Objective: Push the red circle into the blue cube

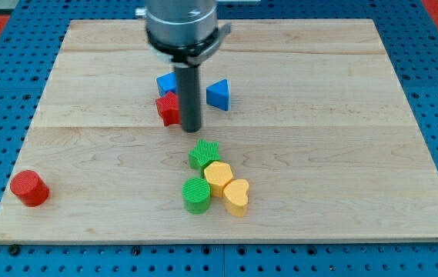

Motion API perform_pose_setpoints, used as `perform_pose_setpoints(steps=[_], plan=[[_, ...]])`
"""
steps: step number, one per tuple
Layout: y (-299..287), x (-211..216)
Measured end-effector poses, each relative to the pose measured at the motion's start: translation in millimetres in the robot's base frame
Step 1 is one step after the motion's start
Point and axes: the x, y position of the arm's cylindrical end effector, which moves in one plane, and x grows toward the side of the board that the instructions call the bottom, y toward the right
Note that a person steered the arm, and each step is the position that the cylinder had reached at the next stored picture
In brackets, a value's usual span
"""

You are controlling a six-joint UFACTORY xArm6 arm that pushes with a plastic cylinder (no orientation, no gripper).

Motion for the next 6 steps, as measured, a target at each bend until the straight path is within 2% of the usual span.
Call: perform_pose_setpoints(steps=[1, 3, 4, 6], plan=[[-61, 39], [-143, 162], [-201, 167], [-192, 95]])
